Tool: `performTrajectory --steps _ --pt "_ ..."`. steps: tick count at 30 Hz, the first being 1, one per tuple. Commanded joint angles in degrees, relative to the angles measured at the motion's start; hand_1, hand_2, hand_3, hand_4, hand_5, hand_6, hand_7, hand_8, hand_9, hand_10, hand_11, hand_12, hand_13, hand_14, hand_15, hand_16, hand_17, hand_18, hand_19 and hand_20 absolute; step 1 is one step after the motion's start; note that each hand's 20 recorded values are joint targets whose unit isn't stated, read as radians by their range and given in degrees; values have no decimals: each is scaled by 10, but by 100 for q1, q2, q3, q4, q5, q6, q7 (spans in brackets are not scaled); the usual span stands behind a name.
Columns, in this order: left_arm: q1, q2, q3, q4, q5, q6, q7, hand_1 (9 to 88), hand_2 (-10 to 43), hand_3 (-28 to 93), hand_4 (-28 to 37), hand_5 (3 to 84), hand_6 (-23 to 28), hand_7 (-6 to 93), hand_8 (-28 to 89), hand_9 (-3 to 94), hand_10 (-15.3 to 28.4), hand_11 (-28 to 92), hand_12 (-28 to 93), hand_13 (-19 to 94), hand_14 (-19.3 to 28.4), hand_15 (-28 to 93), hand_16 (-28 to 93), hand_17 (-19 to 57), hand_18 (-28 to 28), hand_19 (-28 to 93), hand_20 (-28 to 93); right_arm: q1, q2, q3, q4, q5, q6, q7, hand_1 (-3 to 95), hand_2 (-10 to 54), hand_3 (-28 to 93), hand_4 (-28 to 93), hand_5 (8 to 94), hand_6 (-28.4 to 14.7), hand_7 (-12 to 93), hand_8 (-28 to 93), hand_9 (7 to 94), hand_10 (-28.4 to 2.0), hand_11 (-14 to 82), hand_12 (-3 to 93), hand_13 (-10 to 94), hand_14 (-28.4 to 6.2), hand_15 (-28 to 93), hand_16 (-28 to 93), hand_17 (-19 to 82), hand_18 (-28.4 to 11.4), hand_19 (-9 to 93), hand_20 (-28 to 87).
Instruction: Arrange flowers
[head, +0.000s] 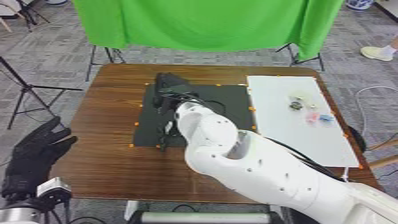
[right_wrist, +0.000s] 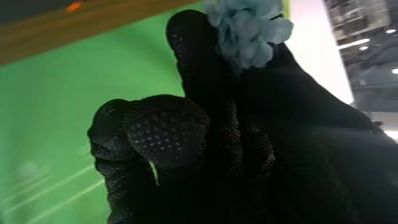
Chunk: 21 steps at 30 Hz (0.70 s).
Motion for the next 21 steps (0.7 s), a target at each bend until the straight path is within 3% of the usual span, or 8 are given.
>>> performTrajectory --steps 1,3,4,6,9,14,19,21 --pt "-836 308 236 255 130 -232 -374 237 50 810 -214 346 87 153 -104 342 202 292 99 248 267 527 -94 -116 237 570 40 124 -418 -526 330 115 467 210 564 -95 839 -283 806 -14 373 35 937 -84 165 344 852 -51 707 189 442 -253 932 387" --pt "-957 342 259 268 168 -271 -538 238 50 809 -215 346 87 153 -104 343 202 292 99 249 267 527 -94 -116 237 570 40 -73 -531 -371 457 88 271 268 562 -95 838 -283 805 -13 375 34 937 -83 166 344 852 -50 707 189 441 -252 932 387" --pt "-1086 342 287 294 214 -316 -715 237 50 810 -214 346 87 153 -104 343 202 292 99 249 267 528 -94 -116 238 571 40 -187 -592 -238 536 138 141 348 562 -95 838 -283 804 -13 375 33 937 -83 166 344 852 -50 707 189 439 -251 932 386" --pt "-1478 495 347 418 305 -493 -1186 237 50 809 -214 346 86 153 -104 343 202 293 100 248 267 528 -94 -116 238 571 40 -313 -645 -101 737 108 75 607 561 -95 836 -283 804 -11 376 29 937 -83 166 344 852 -50 707 189 435 -250 932 383" --pt "-1674 564 373 462 355 -607 -1436 237 50 810 -214 346 87 153 -104 342 202 293 100 249 268 528 -94 -116 238 571 40 -405 -656 -73 902 244 -6 843 558 -95 833 -283 803 -7 378 25 937 -83 167 343 851 -51 707 189 431 -249 932 377" --pt "-1600 521 357 420 346 -554 -1293 236 50 810 -214 346 86 154 -104 343 202 294 100 249 267 529 -94 -116 238 571 40 -422 -650 -125 990 298 -58 873 560 -95 824 -283 798 -6 379 20 936 -80 161 345 848 -52 708 189 425 -246 932 370" --pt "-1456 463 338 333 347 -459 -1265 236 51 809 -213 346 86 156 -105 342 202 294 99 249 268 528 -95 -115 237 571 40 -858 -919 206 1012 -92 -567 656 559 -95 821 -283 792 -4 381 16 936 -79 155 347 845 -52 713 187 421 -245 932 366" --pt "-1419 464 346 299 359 -439 -1333 236 51 808 -214 345 86 155 -105 342 202 294 99 249 267 528 -95 -115 237 572 40 -1031 -1015 332 1007 -221 -671 582 559 -95 821 -283 791 -3 383 15 936 -79 153 348 844 -52 716 185 419 -243 932 365"
